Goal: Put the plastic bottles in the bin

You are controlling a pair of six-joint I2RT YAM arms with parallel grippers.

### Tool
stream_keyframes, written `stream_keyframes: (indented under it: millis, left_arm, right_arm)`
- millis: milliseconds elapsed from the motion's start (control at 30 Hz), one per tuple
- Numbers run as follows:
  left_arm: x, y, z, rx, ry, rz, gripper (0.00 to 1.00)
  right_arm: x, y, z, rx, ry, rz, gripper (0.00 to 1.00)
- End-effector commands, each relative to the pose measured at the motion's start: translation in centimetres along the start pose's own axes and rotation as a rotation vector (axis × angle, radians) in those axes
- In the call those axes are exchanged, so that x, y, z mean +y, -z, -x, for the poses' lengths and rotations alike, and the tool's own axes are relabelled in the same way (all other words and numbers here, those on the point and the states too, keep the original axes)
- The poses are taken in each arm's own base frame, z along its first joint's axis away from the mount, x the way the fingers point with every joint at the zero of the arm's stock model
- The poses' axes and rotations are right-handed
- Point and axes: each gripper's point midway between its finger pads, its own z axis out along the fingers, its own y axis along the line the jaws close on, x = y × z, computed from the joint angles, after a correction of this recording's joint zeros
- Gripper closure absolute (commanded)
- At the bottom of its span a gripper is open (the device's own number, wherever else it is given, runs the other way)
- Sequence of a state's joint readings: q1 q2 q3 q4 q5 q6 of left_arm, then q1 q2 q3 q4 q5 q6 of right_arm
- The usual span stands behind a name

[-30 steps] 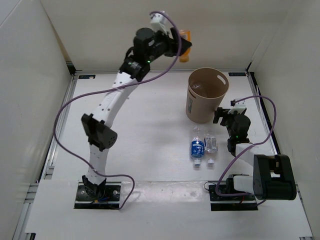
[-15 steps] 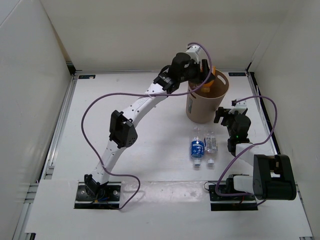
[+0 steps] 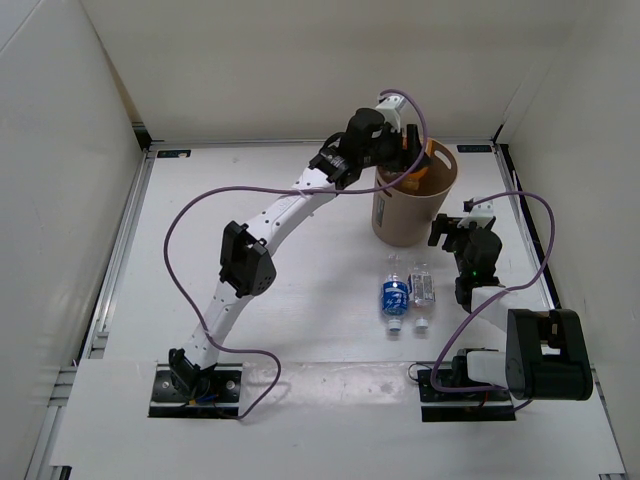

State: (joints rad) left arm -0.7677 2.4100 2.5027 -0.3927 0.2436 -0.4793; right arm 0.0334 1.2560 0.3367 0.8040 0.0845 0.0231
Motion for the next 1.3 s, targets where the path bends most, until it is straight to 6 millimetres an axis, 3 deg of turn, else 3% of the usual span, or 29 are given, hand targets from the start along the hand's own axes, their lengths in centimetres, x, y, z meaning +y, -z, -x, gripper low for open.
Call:
stream_keyframes:
  millis: [0, 133, 167, 300, 333, 400, 433, 467, 600, 633, 667, 700, 733, 767, 800, 867, 900, 933, 967, 1000, 1033, 1067, 1133, 1167, 1200, 1233, 1267]
  left_arm:
    - [-3.3, 3.4, 4.5, -0.077, -0.039, -0.041, 0.25]
    - [-3.6, 4.3, 5.4, -0.091, -0.083, -0.037, 0.08]
    - [-3.5, 4.5, 5.7, -0.096, -0.09, -0.029, 0.0]
    - [-4.1, 6.1, 8.6, -0.166, -0.124, -0.042, 0.0]
    - [-3.3, 6.4, 9.3, -0.176, -0.119, -0.03, 0.0]
    - [-3.9, 7.7, 11.1, -0.221, -0.124, -0.038, 0.0]
    - [-3.2, 8.3, 12.1, -0.243, -0.13, -0.022, 0.0]
    - [-4.2, 10.0, 14.0, -0.288, -0.151, -0.033, 0.0]
    - [-1.2, 13.5, 16.1, -0.334, -0.176, 0.078, 0.0]
    - [0.2, 14.7, 16.0, -0.328, -0.17, 0.121, 0.0]
    - [2.5, 14.4, 14.2, -0.295, -0.16, 0.172, 0.0]
    - [1.8, 17.9, 16.3, -0.351, -0.17, 0.187, 0.0]
    - [6.0, 17.0, 12.0, -0.255, -0.139, 0.275, 0.0]
    - [5.1, 20.3, 13.8, -0.32, -0.15, 0.3, 0.0]
    - [6.6, 21.2, 13.4, -0.319, -0.14, 0.348, 0.0]
    - [11.6, 21.7, 7.6, -0.231, -0.091, 0.489, 0.0]
    - [10.6, 24.8, 9.1, -0.299, -0.083, 0.498, 0.0]
    - [13.2, 25.2, 5.5, -0.247, -0.051, 0.578, 0.0]
    - [14.5, 26.4, 3.0, -0.218, -0.031, 0.619, 0.0]
    - [15.7, 27.5, 0.4, -0.183, -0.002, 0.659, 0.0]
    - [16.3, 29.0, -0.3, -0.193, 0.015, 0.712, 0.0]
    - [18.4, 29.9, -5.1, -0.092, 0.041, 0.778, 0.0]
    - [18.9, 31.8, -6.2, -0.109, 0.07, 0.836, 0.0]
    - [19.3, 32.2, -7.2, -0.095, 0.083, 0.859, 0.0]
    - [20.7, 32.9, -10.1, -0.039, 0.105, 0.886, 0.0]
    - [20.7, 33.1, -9.9, -0.055, 0.104, 0.872, 0.0]
    - [20.7, 32.9, -11.8, -0.005, 0.115, 0.835, 0.0]
  right_arm:
    - [-0.3, -0.2, 2.2, -0.07, -0.008, -0.022, 0.1]
    - [-0.3, -0.2, 2.1, -0.07, -0.006, -0.025, 0.1]
    - [-0.2, -0.2, 2.1, -0.068, -0.005, -0.021, 0.1]
    - [-0.3, -0.2, 2.2, -0.07, 0.0, -0.026, 0.1]
    - [-0.3, -0.2, 2.1, -0.068, 0.005, -0.03, 0.1]
    - [0.1, -0.3, 2.1, -0.067, 0.017, -0.017, 0.1]
    - [0.1, -0.3, 2.1, -0.068, 0.017, -0.02, 0.1]
    - [0.0, -0.3, 2.1, -0.068, 0.014, -0.022, 0.1]
    - [-0.8, -0.2, 2.4, -0.079, -0.017, -0.057, 0.1]
    - [-1.1, -0.1, 2.5, -0.081, -0.025, -0.072, 0.1]
    - [-1.3, 0.0, 2.3, -0.079, -0.047, -0.083, 0.1]
    - [-1.3, 0.2, 3.1, -0.099, -0.046, -0.084, 0.1]
    - [-1.3, 0.2, 3.1, -0.093, -0.039, -0.083, 0.1]
    - [-1.2, 0.2, 4.0, -0.104, -0.037, -0.078, 0.1]
    - [-1.3, 1.0, 4.6, -0.103, -0.037, -0.08, 0.1]
    - [-1.9, 1.6, 5.7, -0.122, -0.068, -0.102, 0.1]
    - [-2.2, 2.9, 6.9, -0.147, -0.089, -0.118, 0.1]
    - [-2.6, 3.4, 7.4, -0.161, -0.146, -0.149, 0.1]
    - [-2.9, 4.3, 9.8, -0.222, -0.181, -0.169, 0.1]
    - [-2.4, 4.8, 7.2, -0.09, -0.129, -0.142, 0.1]
    - [-1.7, 5.5, 10.4, -0.132, -0.093, -0.096, 0.1]
    - [-0.1, 6.6, 7.5, 0.017, 0.016, 0.001, 0.1]
    - [2.4, 8.2, 8.6, 0.016, 0.139, 0.176, 0.1]
    - [3.5, 9.2, 10.7, -0.012, 0.174, 0.235, 0.1]
    - [5.2, 11.1, 7.3, 0.127, 0.236, 0.371, 0.1]
    - [6.2, 12.6, 9.7, 0.076, 0.265, 0.42, 0.1]
    - [7.0, 14.5, 7.0, 0.202, 0.261, 0.49, 0.1]
